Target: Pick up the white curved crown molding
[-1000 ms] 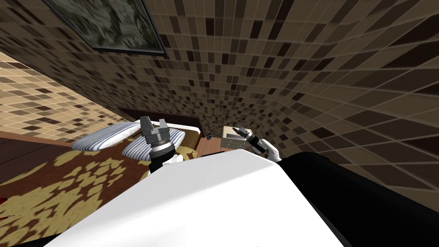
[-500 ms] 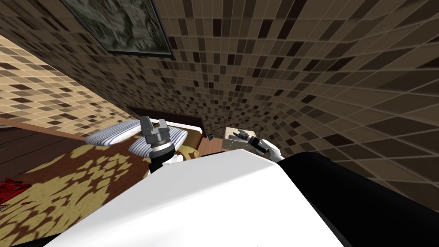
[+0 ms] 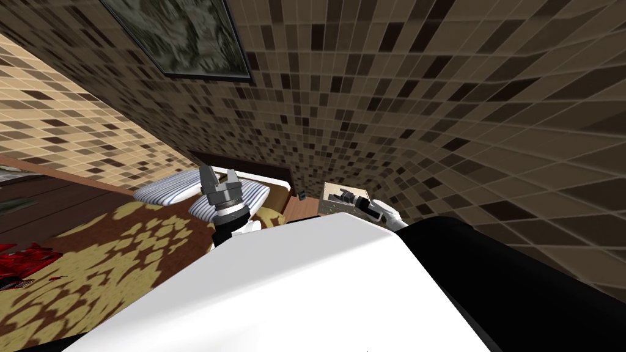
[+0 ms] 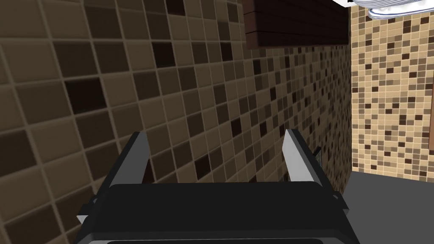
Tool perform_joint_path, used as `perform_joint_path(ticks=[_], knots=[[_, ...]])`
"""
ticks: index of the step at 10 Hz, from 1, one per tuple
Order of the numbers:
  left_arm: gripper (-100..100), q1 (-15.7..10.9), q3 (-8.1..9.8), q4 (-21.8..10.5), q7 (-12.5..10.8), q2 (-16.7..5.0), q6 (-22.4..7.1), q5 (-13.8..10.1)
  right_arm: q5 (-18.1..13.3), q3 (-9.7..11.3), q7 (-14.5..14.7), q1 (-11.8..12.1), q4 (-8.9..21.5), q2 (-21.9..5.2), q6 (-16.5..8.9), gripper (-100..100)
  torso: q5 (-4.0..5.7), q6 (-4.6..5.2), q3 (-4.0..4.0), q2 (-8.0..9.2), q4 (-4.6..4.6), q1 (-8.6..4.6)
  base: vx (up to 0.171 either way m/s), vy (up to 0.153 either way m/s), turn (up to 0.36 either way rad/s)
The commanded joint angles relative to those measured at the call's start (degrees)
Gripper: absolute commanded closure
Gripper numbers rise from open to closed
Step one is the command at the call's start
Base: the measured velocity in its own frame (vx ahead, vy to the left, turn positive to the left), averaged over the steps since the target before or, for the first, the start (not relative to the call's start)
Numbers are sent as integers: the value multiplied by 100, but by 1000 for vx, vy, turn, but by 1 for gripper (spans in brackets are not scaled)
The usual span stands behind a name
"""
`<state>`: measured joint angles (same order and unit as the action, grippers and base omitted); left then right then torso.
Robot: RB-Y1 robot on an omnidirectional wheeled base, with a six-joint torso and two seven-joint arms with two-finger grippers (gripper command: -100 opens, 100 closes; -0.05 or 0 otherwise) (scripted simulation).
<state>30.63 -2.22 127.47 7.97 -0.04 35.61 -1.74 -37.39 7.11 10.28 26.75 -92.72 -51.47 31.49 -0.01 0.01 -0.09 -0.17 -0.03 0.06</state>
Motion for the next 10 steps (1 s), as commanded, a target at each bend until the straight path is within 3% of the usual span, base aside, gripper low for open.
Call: perform_joint_path(ticks=[1, 2, 3, 4, 6, 7, 8, 9, 10], knots=[[0, 0, 0, 0, 0, 0, 0, 0, -57, 111, 75, -44, 286, -99, 29, -100, 0, 0, 0, 0, 0, 0, 43, 17, 61], [0, 0, 0, 0, 0, 0, 0, 0, -178, 362, 208, -131, 511, -305, 51, -100, 0, 3, -1, -1, -1, -1, 63, 26, 130], [0, 0, 0, 0, 0, 0, 0, 0, -178, 372, 208, -131, 641, -305, 51, -100, -1, -1, -5, -9, -2, 1, 65, 18, 55], [0, 1, 0, 0, 0, 0, 0, 0, -289, 618, 344, -223, 799, -500, 71, -100, 0, 4, -5, -8, -2, 0, 80, 33, 77], [0, 1, 0, 0, 0, 0, 0, 0, -289, 647, 344, -223, 991, -500, 71, -100, 0, 2, -7, -11, -3, 1, 45, 9, 27], [0, 1, 1, 0, 0, 0, 0, 0, -391, 900, 482, -320, 1202, -683, 90, -100, 0, 4, 0, 2, 0, -5, 45, 9, 92], [0, 0, 0, 0, 0, 0, 0, 0, -391, 936, 482, -320, 1338, -683, 90, -100, 1, 1, -1, -1, 0, -4, 52, 10, 50], [0, 1, 0, 0, 0, 0, 0, 0, -484, 1153, 622, -420, 1589, -854, 107, -100, 0, 3, -2, -3, -1, -3, 61, 16, 77], [0, 1, 0, 0, 0, 0, 0, 0, -484, 1236, 622, -420, 1680, -854, 107, -100, 0, 1, -5, -8, -2, -2, 76, 12, 52]])
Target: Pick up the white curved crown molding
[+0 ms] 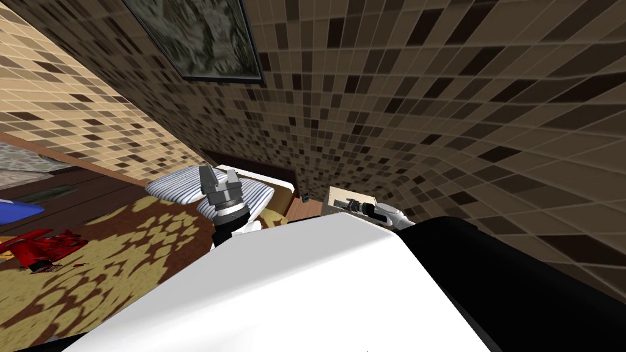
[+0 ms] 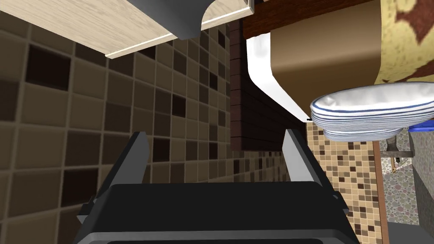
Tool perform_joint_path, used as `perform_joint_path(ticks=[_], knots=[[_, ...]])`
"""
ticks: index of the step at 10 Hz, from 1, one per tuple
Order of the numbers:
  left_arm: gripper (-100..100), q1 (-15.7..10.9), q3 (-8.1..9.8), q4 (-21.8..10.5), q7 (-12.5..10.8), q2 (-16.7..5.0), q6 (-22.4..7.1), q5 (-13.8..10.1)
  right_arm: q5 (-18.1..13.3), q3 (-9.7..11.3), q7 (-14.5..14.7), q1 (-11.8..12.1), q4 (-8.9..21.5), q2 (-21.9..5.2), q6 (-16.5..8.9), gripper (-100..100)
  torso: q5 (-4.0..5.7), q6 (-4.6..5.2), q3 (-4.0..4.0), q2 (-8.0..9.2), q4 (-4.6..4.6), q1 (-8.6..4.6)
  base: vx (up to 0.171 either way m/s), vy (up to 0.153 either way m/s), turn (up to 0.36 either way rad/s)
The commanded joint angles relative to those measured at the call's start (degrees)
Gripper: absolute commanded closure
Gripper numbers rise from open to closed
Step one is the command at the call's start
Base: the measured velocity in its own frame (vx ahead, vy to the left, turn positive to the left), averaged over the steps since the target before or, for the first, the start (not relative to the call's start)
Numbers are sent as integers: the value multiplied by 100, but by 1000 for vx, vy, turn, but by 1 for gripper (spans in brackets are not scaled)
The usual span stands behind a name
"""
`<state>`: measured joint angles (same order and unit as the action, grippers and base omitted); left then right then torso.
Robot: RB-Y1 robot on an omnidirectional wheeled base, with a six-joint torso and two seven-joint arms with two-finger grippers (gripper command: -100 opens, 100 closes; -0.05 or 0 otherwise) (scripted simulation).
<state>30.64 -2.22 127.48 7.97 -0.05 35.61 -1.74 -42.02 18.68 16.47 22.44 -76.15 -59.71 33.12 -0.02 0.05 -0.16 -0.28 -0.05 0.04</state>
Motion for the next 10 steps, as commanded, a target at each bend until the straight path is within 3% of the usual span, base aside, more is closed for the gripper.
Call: perform_joint_path(ticks=[1, 3, 4, 5, 6, 7, 8, 10], knots=[[0, 0, 0, 0, 0, 0, 0, 0, -105, 286, 143, -89, 286, -185, -40, -100, 0, 0, 0, 0, 0, 0, 90, 12, 91], [0, 0, 0, 0, 0, 0, 0, 0, -105, 388, 143, -89, 356, -185, -40, -100, 1, 0, -2, -3, -1, 1, 57, 13, 14], [0, 0, 0, 0, 0, 0, 0, 0, -179, 670, 283, -190, 591, -324, -24, -100, 0, 1, 5, 9, 1, 2, 53, 29, 57], [0, 0, 0, 0, 0, 0, 0, 0, -179, 705, 283, -190, 679, -324, -24, -100, -1, -1, 4, 7, 2, 6, 60, 19, 41], [0, 0, 0, 0, 0, 0, 0, 0, -244, 963, 423, -292, 808, -443, -11, -100, -1, 0, 3, 6, 1, 4, 91, 13, 65], [0, 0, 0, 0, 0, 0, 0, 0, -244, 1026, 423, -292, 989, -443, -11, -100, 0, -3, -3, -5, -1, 2, 86, 9, 41], [0, 0, 0, 0, 0, 0, 0, 0, -299, 1280, 560, -394, 1150, -540, 1, -100, 0, 1, -3, -4, -1, 0, 88, 23, 49], [0, 0, 0, 0, 0, 0, 0, 0, -299, 1350, 560, -394, 1285, -540, 1, -100, 0, 0, 0, 1, 0, 2, 44, 4, 15]])
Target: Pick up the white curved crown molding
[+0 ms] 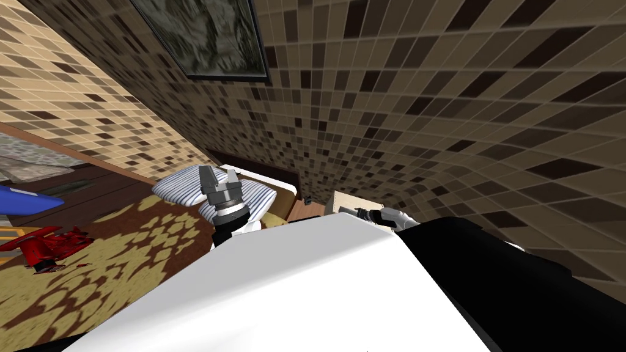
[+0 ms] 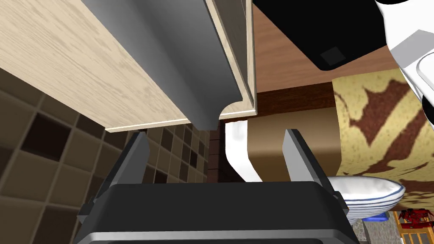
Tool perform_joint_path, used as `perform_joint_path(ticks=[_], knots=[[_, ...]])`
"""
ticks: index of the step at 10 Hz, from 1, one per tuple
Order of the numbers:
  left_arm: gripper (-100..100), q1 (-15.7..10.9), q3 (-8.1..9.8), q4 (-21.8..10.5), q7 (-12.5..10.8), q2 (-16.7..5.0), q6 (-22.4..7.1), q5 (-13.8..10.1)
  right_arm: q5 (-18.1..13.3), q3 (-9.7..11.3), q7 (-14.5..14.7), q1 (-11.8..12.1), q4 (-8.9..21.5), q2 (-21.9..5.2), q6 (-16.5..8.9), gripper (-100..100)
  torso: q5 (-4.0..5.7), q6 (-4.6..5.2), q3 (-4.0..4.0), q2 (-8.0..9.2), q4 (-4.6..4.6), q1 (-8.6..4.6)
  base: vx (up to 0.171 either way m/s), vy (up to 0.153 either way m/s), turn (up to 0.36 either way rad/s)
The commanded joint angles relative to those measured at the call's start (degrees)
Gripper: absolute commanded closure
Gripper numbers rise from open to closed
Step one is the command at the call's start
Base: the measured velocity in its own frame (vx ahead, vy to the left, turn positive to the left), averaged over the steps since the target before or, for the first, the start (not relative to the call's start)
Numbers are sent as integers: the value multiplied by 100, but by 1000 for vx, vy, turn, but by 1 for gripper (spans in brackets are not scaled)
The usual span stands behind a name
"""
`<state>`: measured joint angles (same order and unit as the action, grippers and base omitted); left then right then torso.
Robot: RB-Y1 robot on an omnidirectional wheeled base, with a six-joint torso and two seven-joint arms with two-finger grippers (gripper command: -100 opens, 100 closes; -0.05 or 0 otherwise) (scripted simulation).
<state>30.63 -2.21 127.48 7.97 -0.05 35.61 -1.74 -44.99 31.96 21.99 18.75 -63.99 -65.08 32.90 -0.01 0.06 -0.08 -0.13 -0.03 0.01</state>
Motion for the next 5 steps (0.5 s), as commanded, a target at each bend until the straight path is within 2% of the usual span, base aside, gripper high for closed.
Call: perform_joint_path(ticks=[1, 2, 3, 4, 5], knots=[[0, 0, 0, 0, 0, 0, 0, 0, -48, 286, 142, -126, 286, -78, 34, -100, 0, 0, 0, 0, 0, 0, 57, -1, 44], [0, 0, 0, 0, 0, 0, 0, 0, -48, 341, 142, -126, 348, -78, 34, -100, -1, -2, -3, -7, 0, -1, 67, 6, 35], [0, 0, 0, 0, 0, 0, 0, 0, -85, 591, 271, -226, 610, -131, 42, -100, 1, -1, -5, -10, -2, 2, 83, 18, 46], [0, 0, 0, 0, 0, 0, 0, 0, -85, 654, 271, -226, 610, -131, 42, -100, -1, -1, -8, -16, -3, 5, 75, 10, 15], [0, 0, 0, 0, 0, 0, 0, 0, -114, 880, 393, -321, 836, -163, 48, -100, -2, -1, -8, -14, -3, 5, 88, 13, 36]])
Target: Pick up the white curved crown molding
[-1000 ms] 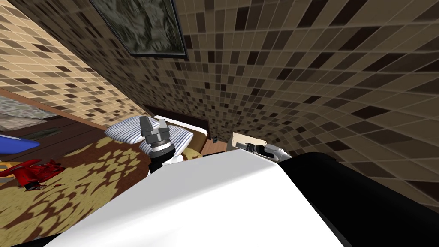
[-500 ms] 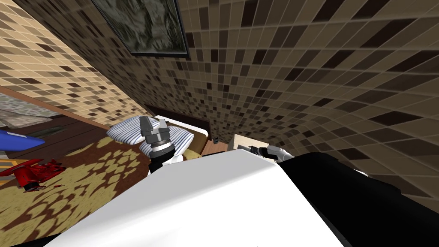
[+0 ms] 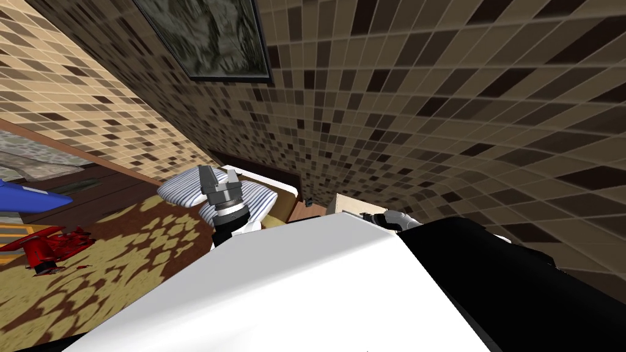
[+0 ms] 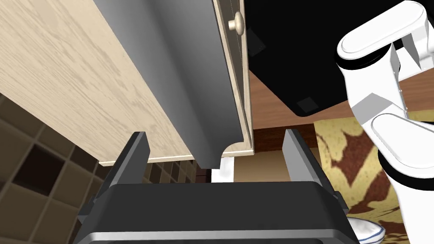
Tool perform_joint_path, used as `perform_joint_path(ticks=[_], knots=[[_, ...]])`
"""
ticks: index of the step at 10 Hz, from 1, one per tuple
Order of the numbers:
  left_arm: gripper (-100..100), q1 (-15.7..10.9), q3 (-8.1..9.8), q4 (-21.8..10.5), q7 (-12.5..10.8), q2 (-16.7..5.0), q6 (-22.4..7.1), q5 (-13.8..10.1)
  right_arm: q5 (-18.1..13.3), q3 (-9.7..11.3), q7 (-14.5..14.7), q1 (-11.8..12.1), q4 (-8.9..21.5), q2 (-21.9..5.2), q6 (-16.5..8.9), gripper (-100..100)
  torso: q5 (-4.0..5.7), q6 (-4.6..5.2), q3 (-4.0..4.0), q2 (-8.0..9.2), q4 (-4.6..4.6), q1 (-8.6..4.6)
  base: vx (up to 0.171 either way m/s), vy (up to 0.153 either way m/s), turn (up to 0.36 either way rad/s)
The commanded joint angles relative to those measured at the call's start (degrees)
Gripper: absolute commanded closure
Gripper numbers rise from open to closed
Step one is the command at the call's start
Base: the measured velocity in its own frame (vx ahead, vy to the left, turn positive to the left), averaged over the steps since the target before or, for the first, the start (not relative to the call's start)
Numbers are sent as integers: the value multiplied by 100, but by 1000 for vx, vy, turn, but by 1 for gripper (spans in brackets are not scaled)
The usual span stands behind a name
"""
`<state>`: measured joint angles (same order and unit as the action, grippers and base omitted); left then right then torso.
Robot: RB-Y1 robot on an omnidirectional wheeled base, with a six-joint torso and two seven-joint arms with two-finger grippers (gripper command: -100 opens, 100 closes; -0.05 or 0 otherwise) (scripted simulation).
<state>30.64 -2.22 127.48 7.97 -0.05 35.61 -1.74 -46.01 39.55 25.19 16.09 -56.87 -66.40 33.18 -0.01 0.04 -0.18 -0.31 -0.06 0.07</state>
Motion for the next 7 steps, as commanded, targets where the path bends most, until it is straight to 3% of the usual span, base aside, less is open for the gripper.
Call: perform_joint_path(ticks=[1, 2, 3, 5, 6, 7], knots=[[0, 0, 0, 0, 0, 0, 0, 0, -12, 197, 73, -55, 141, -30, 21, -100, 0, 0, 0, 0, 0, 0, 72, 7, 15], [0, 0, 0, 0, 0, 0, 0, 0, -34, 417, 187, -146, 362, -43, 24, -100, 0, 1, 2, 4, 0, -2, 76, 4, 25], [0, 0, 0, 0, 0, 0, 0, 0, -34, 483, 187, -146, 362, -43, 24, -100, 0, 0, 1, 3, 1, -3, 62, 1, 18], [0, 0, 0, 0, 0, 0, 0, 0, -60, 912, 385, -311, 733, -20, 23, -100, 1, 0, 2, 3, 1, -7, 95, -8, 29], [0, 0, 0, 0, 0, 0, 0, 0, -60, 989, 385, -311, 733, -20, 23, -100, 1, 1, -3, -4, -1, -8, 81, 11, 12], [0, 0, 0, 0, 0, 0, 0, 0, -66, 1199, 467, -383, 878, 13, 19, -100, 0, 1, 0, 1, 0, -1, 69, 17, 19]])
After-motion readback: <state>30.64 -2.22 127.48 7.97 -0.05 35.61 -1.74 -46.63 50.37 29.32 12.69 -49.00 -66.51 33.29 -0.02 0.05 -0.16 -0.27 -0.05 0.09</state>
